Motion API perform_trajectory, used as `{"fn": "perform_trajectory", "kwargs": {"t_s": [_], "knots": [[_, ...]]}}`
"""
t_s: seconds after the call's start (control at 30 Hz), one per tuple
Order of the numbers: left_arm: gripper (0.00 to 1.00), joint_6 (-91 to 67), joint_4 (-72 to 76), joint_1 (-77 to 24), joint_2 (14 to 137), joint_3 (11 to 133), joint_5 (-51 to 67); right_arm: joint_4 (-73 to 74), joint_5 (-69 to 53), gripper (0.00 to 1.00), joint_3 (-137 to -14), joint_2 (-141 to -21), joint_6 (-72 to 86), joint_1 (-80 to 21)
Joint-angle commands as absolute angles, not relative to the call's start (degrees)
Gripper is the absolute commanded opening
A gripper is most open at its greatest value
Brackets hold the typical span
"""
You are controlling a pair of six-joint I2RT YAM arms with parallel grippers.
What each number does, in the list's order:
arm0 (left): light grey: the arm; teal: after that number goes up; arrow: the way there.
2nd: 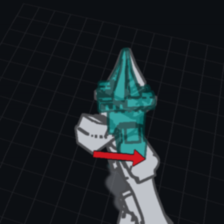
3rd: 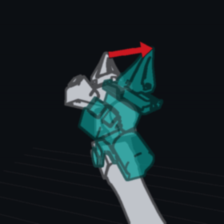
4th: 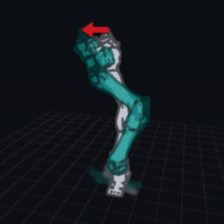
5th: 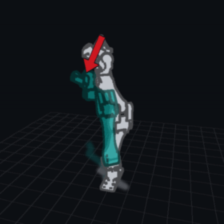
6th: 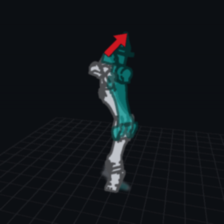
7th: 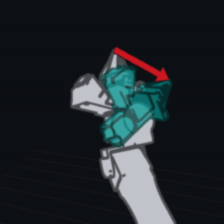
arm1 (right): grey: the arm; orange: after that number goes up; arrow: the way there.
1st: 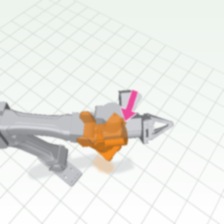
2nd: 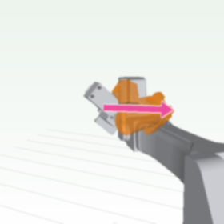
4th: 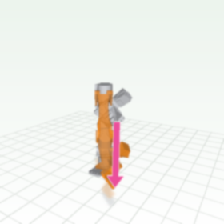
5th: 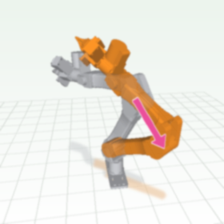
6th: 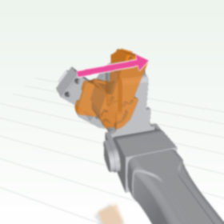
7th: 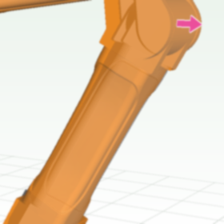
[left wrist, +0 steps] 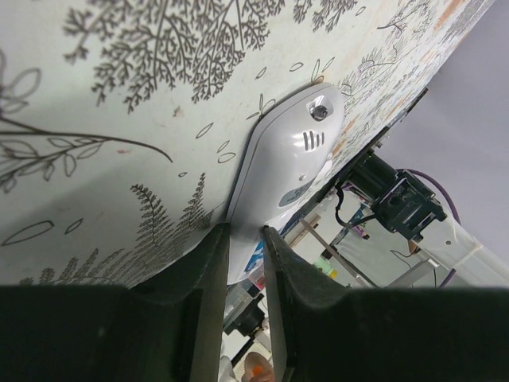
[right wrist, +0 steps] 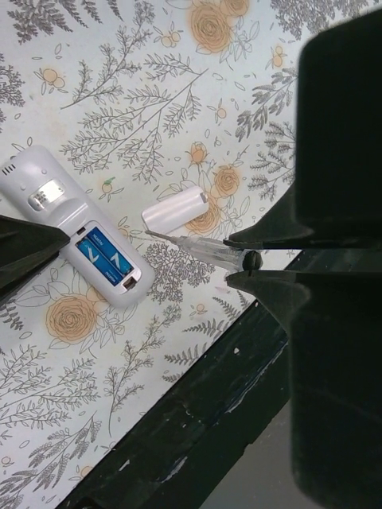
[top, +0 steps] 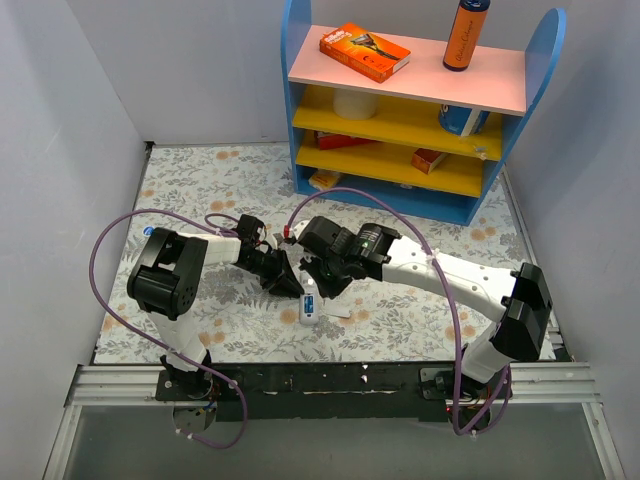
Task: Unload the batteries from the remote control
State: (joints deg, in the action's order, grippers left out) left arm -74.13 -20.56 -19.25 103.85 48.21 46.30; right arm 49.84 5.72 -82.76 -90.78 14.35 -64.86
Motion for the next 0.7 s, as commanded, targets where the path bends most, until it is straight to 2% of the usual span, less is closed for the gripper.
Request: {"fn": "perform_trajectory", "kwargs": {"t_s": [0.0, 0.17, 0.27, 0.4, 0.47, 0.57, 0.67], "knots": [[0.22, -72.0, -21.7, -20.6, 105.0, 47.6, 40.2, 49.8, 4.5, 0.01, -85.4, -88.7, 9.0, -64.5], [0.29, -70.8, -22.4, -20.6, 103.5, 48.2, 41.6, 40.6, -2.4, 0.01, -81.2, -83.7, -2.9, -64.4], [0.37, -71.1, -22.4, -20.5, 100.8, 48.4, 41.8, 36.5, -3.6, 0.01, -77.9, -81.2, -2.5, -63.3], [0.42, -72.0, -23.0, -19.9, 98.4, 48.5, 40.0, 41.3, -3.3, 0.01, -81.2, -83.9, 19.3, -56.6], [0.42, -72.9, -22.7, -18.4, 97.3, 47.7, 39.3, 42.0, -2.5, 0.01, -81.4, -83.6, 22.7, -56.0], [0.42, -73.6, -22.2, -16.0, 95.4, 46.8, 39.0, 34.7, -1.5, 0.01, -75.5, -78.8, 31.3, -55.9], [0.43, -73.9, -22.2, -14.4, 92.9, 46.2, 38.2, 33.8, 3.2, 0.01, -72.3, -75.3, 42.2, -55.5]]}}
